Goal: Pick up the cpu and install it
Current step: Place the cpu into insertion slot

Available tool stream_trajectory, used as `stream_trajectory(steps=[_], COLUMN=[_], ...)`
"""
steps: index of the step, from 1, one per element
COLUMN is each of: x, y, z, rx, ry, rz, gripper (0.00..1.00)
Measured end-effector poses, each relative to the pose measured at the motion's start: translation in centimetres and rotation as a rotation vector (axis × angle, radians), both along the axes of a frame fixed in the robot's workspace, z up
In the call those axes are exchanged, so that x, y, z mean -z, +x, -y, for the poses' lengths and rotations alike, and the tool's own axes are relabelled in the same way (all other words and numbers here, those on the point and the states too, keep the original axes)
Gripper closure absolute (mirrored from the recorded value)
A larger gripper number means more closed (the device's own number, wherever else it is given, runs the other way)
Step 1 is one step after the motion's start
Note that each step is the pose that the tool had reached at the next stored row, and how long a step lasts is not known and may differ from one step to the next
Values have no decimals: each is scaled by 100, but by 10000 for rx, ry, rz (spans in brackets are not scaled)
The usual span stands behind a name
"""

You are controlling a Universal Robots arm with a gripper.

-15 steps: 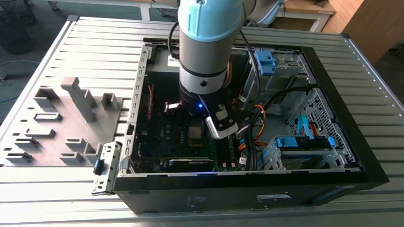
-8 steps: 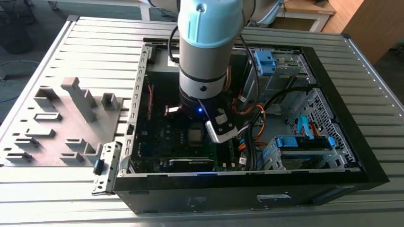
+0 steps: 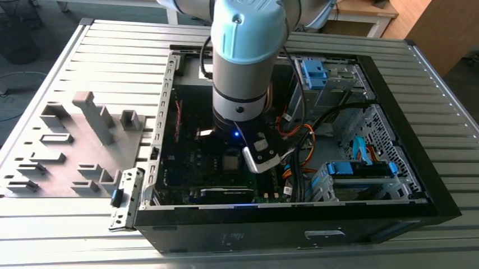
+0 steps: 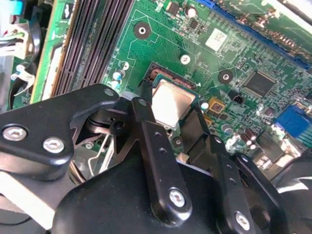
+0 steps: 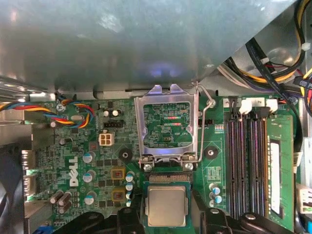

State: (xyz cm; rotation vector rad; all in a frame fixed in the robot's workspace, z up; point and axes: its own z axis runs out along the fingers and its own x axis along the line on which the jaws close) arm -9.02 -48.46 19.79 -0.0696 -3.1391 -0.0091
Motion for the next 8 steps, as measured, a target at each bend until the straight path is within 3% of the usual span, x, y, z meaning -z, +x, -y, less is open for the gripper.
stream_trajectory(steps=[8], x=[45], y=[0], z=[1], rx=[27], ry=[-3], rz=[-1], gripper=[53])
